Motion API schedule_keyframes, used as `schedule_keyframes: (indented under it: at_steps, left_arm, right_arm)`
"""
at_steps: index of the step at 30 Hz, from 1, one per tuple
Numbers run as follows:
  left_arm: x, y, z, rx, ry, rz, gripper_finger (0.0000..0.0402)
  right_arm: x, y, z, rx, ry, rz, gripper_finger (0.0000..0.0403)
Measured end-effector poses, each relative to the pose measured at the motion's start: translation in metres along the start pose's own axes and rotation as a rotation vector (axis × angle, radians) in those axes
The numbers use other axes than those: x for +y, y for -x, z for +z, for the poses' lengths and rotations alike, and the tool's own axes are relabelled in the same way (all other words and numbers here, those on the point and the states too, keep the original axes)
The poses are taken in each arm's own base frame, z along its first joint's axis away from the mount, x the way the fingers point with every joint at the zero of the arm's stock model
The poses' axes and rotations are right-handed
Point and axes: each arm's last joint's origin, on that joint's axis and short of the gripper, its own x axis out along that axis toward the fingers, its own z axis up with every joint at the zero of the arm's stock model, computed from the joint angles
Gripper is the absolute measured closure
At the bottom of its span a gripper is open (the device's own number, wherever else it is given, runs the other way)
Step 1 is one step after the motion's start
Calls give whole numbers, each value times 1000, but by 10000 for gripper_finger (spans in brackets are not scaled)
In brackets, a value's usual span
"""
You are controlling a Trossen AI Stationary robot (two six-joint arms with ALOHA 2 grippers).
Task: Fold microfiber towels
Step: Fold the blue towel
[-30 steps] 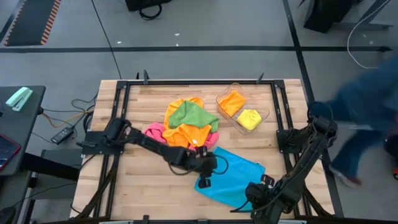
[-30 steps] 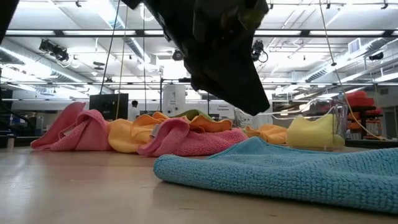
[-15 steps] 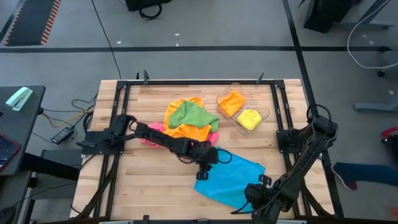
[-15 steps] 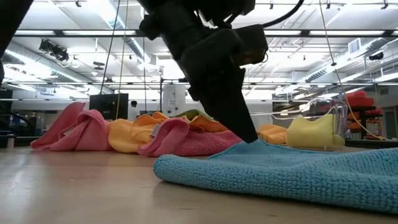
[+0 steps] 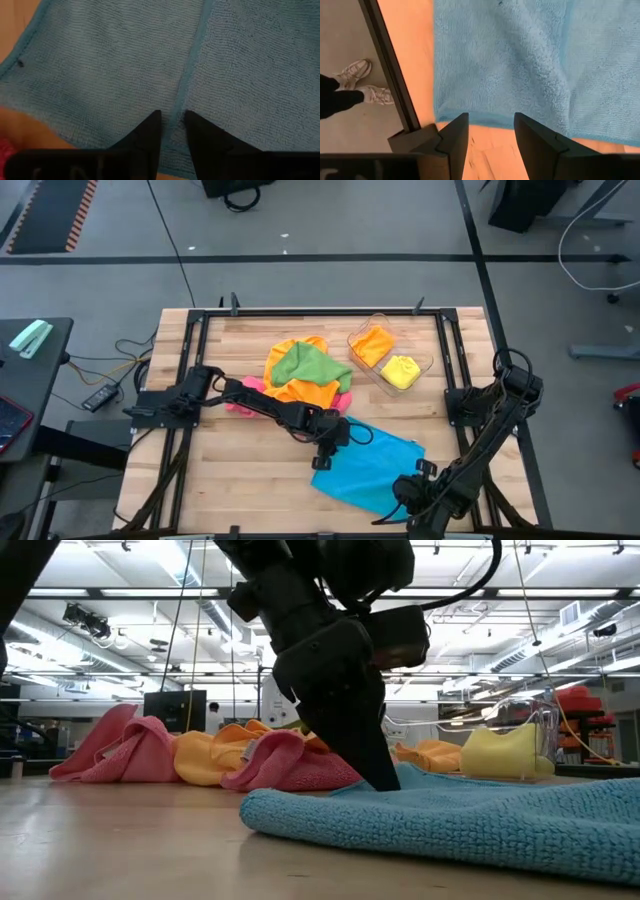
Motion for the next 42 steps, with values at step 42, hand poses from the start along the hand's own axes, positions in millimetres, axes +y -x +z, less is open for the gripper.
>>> schedule_keyframes:
  at_steps: [42]
  left_arm:
    - [-66,58,3,80,263,-23,349]
  right_arm:
    - [-30,-72,19,-285,178,229,237]
